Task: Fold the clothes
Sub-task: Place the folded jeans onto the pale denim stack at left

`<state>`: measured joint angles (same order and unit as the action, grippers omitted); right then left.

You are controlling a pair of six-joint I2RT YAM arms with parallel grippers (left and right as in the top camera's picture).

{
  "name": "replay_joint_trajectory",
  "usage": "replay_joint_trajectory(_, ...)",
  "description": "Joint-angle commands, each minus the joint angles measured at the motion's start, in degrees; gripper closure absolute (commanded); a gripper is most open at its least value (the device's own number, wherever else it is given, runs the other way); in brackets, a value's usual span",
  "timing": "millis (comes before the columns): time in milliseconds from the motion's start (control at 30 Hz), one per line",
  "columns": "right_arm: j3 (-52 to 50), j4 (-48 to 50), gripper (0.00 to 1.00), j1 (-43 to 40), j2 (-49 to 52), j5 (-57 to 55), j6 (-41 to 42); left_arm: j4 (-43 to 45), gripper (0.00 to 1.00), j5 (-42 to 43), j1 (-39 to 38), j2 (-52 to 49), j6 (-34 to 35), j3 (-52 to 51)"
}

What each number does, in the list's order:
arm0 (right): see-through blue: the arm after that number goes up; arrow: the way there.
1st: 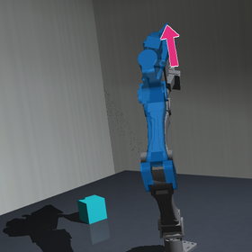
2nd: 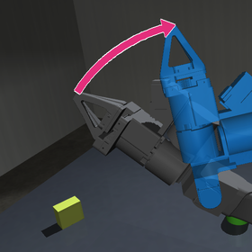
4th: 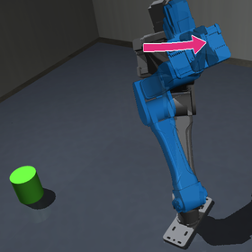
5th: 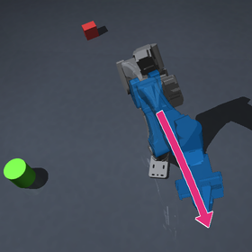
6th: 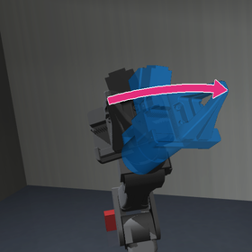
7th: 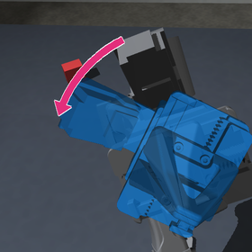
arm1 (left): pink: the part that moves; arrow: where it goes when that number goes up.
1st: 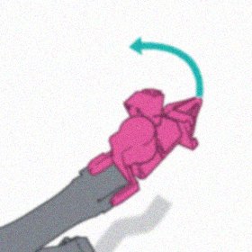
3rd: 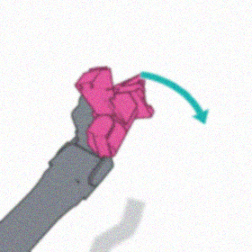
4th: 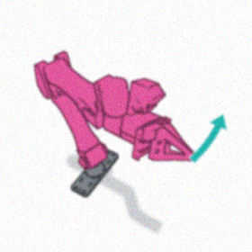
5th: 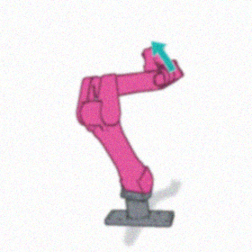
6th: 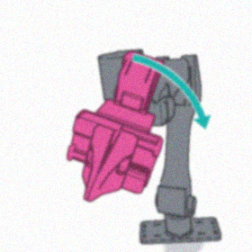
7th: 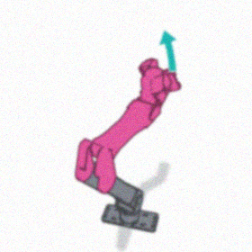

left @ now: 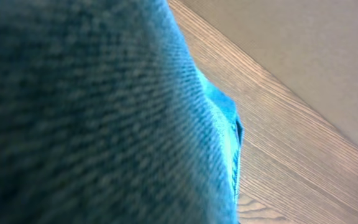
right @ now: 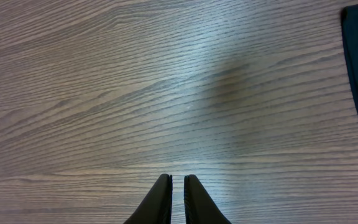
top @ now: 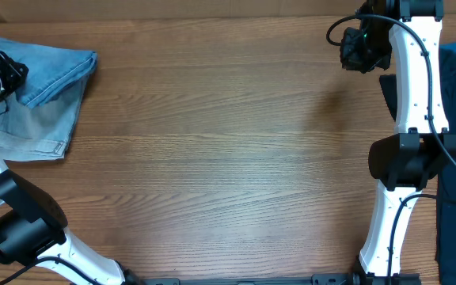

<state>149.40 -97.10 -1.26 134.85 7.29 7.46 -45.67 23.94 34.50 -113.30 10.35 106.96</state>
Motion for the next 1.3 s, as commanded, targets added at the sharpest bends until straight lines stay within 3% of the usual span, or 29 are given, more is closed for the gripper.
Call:
replay_joint_trajectory(0, 0.7, 0.1, 0.89, -0.2, -1.4, 0.5, 0.0, 0.9, 0.96, -0.4, 1.4, 1.2, 1.5, 0.8)
replay_joint_trajectory(567, 0.7, 2.6, 0.84, -0.2, -1.4, 0.5, 0.1, 0.8, 0.96, -0.6, 3.1, 1.2, 3.4, 0.8)
replay_joint_trajectory(967, 0.7, 2.7, 0.79, -0.2, -1.4, 0.5, 0.0, -9.6, 0.96, -11.5, 3.8, 1.2, 9.5, 0.8)
replay_joint_trajectory(1000, 0.7, 2.7, 0.78, -0.2, -1.4, 0.5, 0.1, -10.6, 0.9, -12.9, 3.8, 1.2, 10.0, 0.8)
replay_joint_trajectory(1067, 0.7, 2.7, 0.76, -0.2, -1.4, 0.5, 0.0, -12.5, 0.61, -13.6, 3.8, 1.3, 10.0, 0.8)
replay_joint_trajectory(1100, 0.7, 2.7, 0.75, -0.2, -1.4, 0.5, 0.0, -13.6, 0.44, -13.4, 3.8, 1.5, 10.0, 0.9)
replay_joint_trajectory(1133, 0.7, 2.7, 0.73, -0.2, -1.4, 0.5, 0.1, -15.3, 0.14, -13.3, 3.8, 1.8, 10.3, 1.2)
replay_joint_trajectory(1167, 0.7, 2.7, 0.73, -0.2, -1.4, 0.5, 0.1, -17.1, 0.0, -13.3, 3.8, 2.1, 10.5, 2.1)
replay_joint_trajectory(1267, 0.7, 2.7, 0.72, -0.2, -1.4, 0.5, 0.1, -21.8, 0.0, -13.9, 3.8, 3.0, 10.2, 6.4)
